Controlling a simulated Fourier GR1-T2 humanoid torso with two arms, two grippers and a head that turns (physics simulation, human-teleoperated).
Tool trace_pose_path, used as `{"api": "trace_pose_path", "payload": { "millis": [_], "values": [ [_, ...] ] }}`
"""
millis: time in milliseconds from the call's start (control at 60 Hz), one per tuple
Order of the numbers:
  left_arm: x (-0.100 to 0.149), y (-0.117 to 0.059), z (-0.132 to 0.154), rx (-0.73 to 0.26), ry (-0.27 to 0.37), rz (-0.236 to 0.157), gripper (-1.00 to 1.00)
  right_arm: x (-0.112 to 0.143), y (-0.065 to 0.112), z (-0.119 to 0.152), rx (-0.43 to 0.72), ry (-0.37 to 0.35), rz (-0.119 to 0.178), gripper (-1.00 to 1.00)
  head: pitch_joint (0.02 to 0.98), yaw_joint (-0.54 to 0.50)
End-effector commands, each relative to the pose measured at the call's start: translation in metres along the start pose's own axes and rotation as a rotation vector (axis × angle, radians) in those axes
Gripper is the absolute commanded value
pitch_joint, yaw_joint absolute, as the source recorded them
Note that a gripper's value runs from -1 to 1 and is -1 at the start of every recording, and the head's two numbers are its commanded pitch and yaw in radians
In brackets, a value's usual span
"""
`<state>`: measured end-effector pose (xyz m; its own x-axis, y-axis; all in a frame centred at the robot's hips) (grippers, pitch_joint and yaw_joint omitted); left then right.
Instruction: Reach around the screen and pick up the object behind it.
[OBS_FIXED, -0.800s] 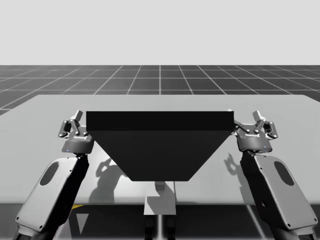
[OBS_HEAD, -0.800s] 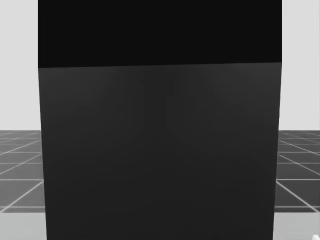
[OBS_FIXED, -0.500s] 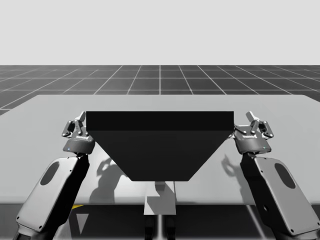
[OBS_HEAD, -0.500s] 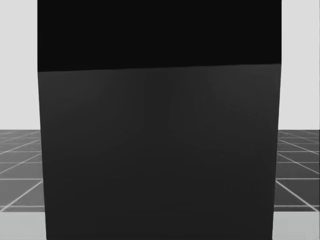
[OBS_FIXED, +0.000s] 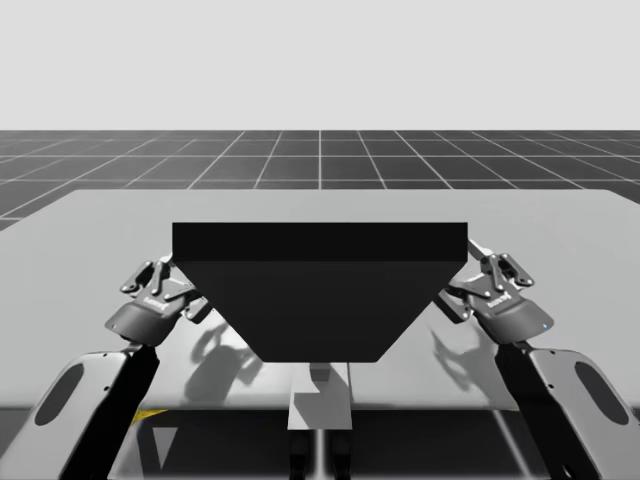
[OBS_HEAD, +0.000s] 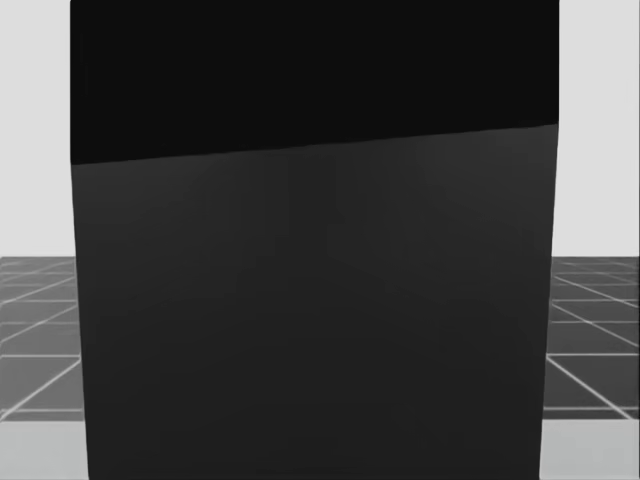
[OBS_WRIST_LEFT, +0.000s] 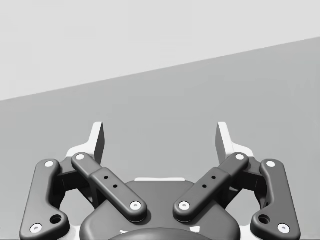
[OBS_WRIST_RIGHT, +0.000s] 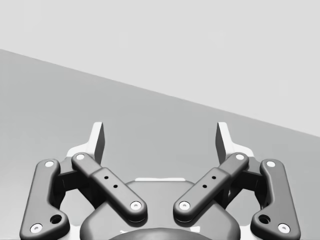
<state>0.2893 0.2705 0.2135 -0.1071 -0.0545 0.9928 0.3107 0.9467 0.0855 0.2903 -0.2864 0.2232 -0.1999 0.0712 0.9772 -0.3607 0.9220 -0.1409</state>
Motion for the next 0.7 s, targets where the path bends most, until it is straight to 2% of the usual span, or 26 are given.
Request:
{"api": "trace_pose_path", "payload": {
  "millis": [17, 50, 117, 217, 283, 333, 400, 700],
  "values": [
    [-0.001, 0.002, 0.037, -0.074, 0.041, -0.043, -1.0, 0.003, -0.002, 0.03, 0.099, -0.014, 0.006, -1.0, 0.113, -0.01],
    [0.0, 0.003, 0.042, -0.085, 0.042, -0.05, -1.0, 0.004, -0.003, 0.034, 0.104, -0.015, 0.004, -1.0, 0.113, -0.01],
    [0.003, 0.005, 0.055, -0.142, 0.059, -0.036, -1.0, 0.005, -0.008, 0.044, 0.117, -0.02, 0.003, -1.0, 0.114, -0.01],
    [0.007, 0.005, 0.071, -0.213, 0.07, -0.03, -1.0, 0.003, -0.015, 0.055, 0.133, -0.011, -0.019, -1.0, 0.117, -0.01],
    [0.007, 0.004, 0.077, -0.25, 0.08, -0.051, -1.0, -0.002, -0.016, 0.06, 0.146, 0.002, -0.014, -1.0, 0.121, -0.01],
    [0.005, 0.002, 0.08, -0.268, 0.089, -0.068, -1.0, -0.007, -0.016, 0.064, 0.16, 0.017, -0.024, -1.0, 0.126, -0.02],
    [0.001, -0.001, 0.081, -0.282, 0.097, -0.082, -1.0, -0.016, -0.015, 0.065, 0.172, 0.039, -0.028, -1.0, 0.132, -0.02],
    [-0.01, -0.005, 0.077, -0.296, 0.116, -0.088, -1.0, -0.056, -0.002, 0.057, 0.208, 0.103, -0.064, -1.0, 0.15, -0.03]
  ]
}}
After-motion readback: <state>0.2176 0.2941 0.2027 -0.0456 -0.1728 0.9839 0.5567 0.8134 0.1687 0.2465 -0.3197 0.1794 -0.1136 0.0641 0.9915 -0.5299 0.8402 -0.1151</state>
